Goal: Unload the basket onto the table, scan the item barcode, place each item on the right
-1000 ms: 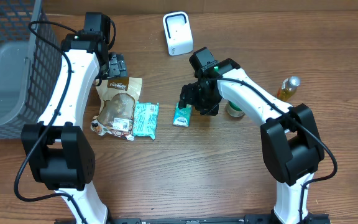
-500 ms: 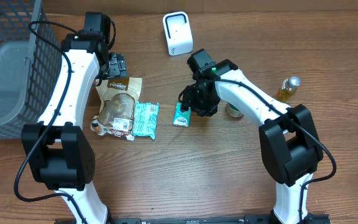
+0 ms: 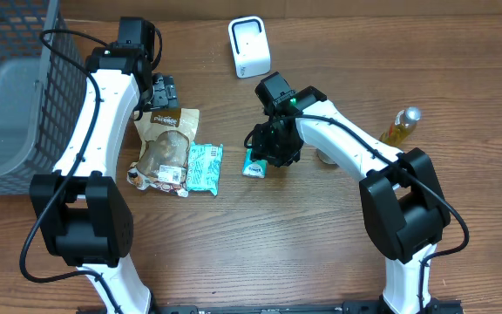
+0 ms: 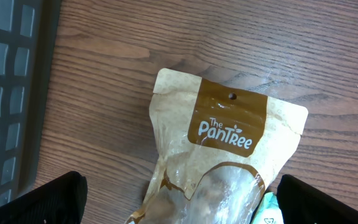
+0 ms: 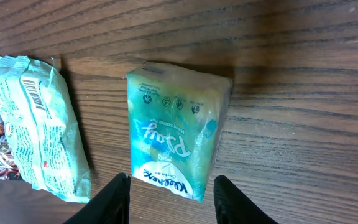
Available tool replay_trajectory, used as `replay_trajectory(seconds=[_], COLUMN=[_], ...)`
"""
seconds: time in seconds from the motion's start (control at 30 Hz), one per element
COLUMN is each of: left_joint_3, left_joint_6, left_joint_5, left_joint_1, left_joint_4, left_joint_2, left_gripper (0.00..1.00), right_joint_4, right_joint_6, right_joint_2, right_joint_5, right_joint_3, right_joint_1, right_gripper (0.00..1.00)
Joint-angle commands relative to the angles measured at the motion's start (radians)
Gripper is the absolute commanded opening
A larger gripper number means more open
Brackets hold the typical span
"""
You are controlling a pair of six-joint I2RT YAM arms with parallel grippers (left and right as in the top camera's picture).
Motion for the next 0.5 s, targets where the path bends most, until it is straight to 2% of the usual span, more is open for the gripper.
replay_trajectory(seconds=[0.0, 0.2, 0.33, 0.47], left_joint_3=[0.012, 0.012, 0.012, 0.012], left_joint_6=[0.0, 0.0, 0.0, 0.0], left_joint_5=[-0.013, -0.013, -0.013, -0.013], left_joint_1=[-0.006, -0.006, -0.006, -0.006], left_joint_4=[0.002, 0.002, 0.002, 0.002], left_joint_2=[-0.004, -0.004, -0.004, -0.004], left_gripper=[1.0, 1.0, 1.0, 1.0], right_joint_4=[0.005, 0.032, 0.036, 0.064], right_joint_6=[0.0, 0.004, 0.08, 0.082], right_joint_2=[0.007, 0.007, 0.007, 0.007], right_joint_5=[0.01, 0.017, 0.085, 0.084], right_joint_3=[-0.018, -0.038, -0.054, -0.084], right_joint_1=[0.005, 0.004, 0.004, 0.004], right_gripper=[0.4, 0.38, 0.38, 0.37])
